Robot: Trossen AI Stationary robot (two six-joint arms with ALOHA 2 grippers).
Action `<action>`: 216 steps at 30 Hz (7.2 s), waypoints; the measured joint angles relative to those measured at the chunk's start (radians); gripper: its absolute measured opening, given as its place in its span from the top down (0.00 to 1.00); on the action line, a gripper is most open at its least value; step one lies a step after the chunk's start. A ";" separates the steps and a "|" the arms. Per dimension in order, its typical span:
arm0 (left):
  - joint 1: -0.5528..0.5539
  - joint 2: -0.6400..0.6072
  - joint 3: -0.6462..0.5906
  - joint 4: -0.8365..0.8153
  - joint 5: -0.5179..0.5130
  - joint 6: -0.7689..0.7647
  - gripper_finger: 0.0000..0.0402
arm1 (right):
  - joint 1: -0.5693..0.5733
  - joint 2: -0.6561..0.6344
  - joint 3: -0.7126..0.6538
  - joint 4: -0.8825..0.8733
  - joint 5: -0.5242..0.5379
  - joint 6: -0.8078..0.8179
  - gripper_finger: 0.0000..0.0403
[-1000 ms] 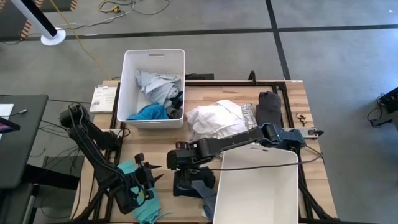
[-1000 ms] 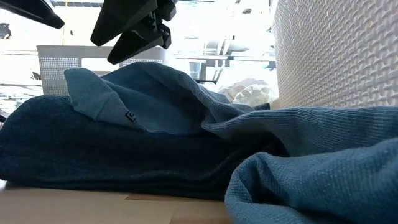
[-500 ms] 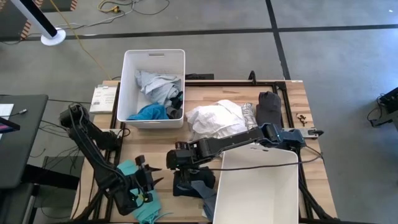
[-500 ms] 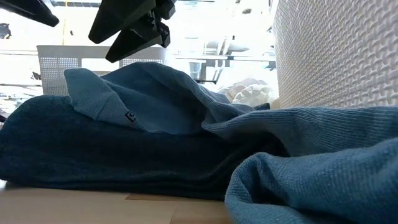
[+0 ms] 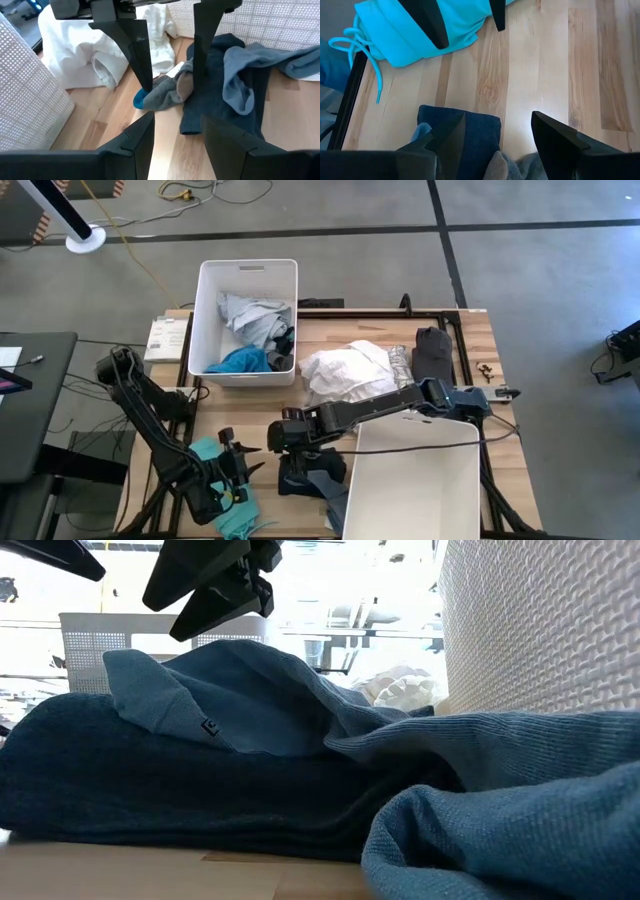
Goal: Sort clothes
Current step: Put the blue sock into the top white laundry bin
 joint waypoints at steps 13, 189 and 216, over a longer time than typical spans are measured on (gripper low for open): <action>0.013 0.000 0.000 0.014 -0.009 0.010 0.61 | 0.000 0.000 0.000 0.000 0.000 0.000 0.40; -0.047 0.000 0.000 -0.017 0.237 0.150 0.61 | -0.143 -0.289 0.101 0.086 0.117 -0.275 1.00; -0.042 0.000 0.000 0.035 0.228 0.188 0.61 | -0.582 -0.089 0.096 0.493 -0.083 -0.238 1.00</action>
